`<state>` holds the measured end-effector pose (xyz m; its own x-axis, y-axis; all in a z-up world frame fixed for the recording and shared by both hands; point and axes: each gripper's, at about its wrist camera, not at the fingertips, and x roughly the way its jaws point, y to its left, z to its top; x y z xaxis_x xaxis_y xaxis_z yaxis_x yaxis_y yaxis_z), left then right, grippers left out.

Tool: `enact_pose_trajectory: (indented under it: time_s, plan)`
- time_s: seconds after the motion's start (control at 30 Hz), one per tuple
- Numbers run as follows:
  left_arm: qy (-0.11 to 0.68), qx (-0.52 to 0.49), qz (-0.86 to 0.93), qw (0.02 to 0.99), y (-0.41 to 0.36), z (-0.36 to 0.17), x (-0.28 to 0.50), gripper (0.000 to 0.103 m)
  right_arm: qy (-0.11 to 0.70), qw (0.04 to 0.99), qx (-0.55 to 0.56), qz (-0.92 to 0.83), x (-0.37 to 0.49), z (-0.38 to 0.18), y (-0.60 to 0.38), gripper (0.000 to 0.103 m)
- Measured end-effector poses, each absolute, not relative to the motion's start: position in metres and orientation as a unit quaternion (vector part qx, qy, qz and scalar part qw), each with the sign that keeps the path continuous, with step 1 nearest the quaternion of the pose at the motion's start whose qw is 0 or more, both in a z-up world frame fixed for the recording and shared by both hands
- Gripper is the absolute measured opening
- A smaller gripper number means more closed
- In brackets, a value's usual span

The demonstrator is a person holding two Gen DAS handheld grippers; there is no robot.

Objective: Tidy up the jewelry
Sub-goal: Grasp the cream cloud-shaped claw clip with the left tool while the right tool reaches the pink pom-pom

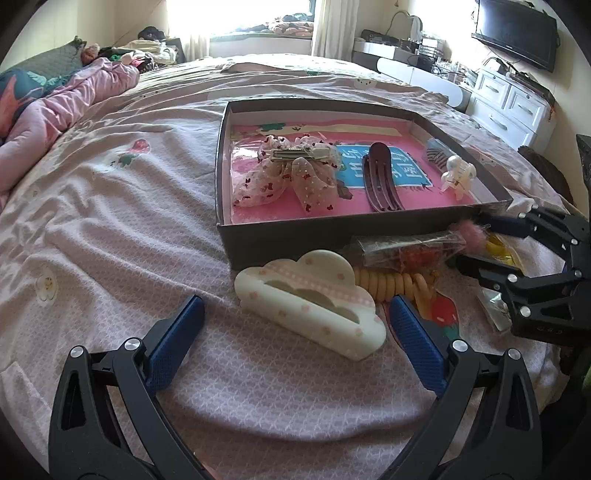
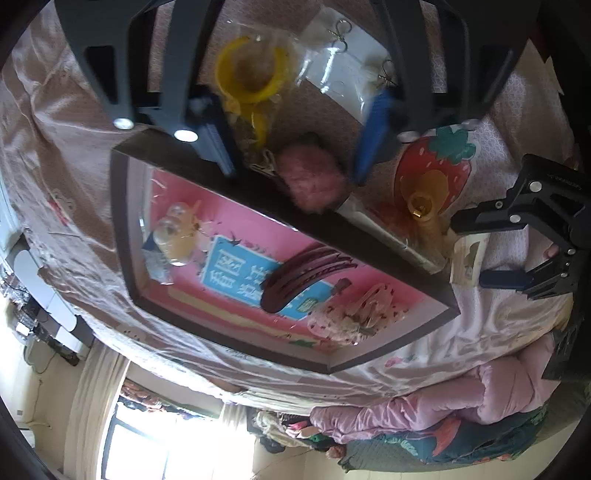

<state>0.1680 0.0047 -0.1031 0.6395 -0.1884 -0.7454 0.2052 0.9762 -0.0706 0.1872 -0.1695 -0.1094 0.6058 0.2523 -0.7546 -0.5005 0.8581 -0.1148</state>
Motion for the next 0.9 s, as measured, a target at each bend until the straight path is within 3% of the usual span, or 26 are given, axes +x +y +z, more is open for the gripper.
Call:
enact_pose_trajectory:
  time_s: [0.13,0.3,0.4,0.43,0.9]
  plan:
    - [0.41,0.009,-0.109,0.906,0.003,-0.104,0.173,0.091,0.387,0.884,-0.141,0.222,0.188,-0.108,-0.17,0.04]
    - [0.41,0.002,-0.11,0.905,0.003,-0.104,0.178,0.09,0.387,0.884,-0.118,0.235,0.185,-0.103,-0.174,0.038]
    - [0.41,-0.003,-0.119,0.904,0.003,-0.102,0.178,0.063,0.379,0.887,-0.11,0.24,0.18,-0.098,-0.176,0.038]
    - [0.411,-0.002,-0.123,0.904,0.002,-0.102,0.177,0.062,0.378,0.887,-0.107,0.241,0.178,-0.096,-0.177,0.038]
    - [0.359,0.005,-0.126,0.925,0.003,-0.064,0.148,0.06,0.34,0.901,-0.068,0.262,0.15,-0.07,-0.185,0.038]
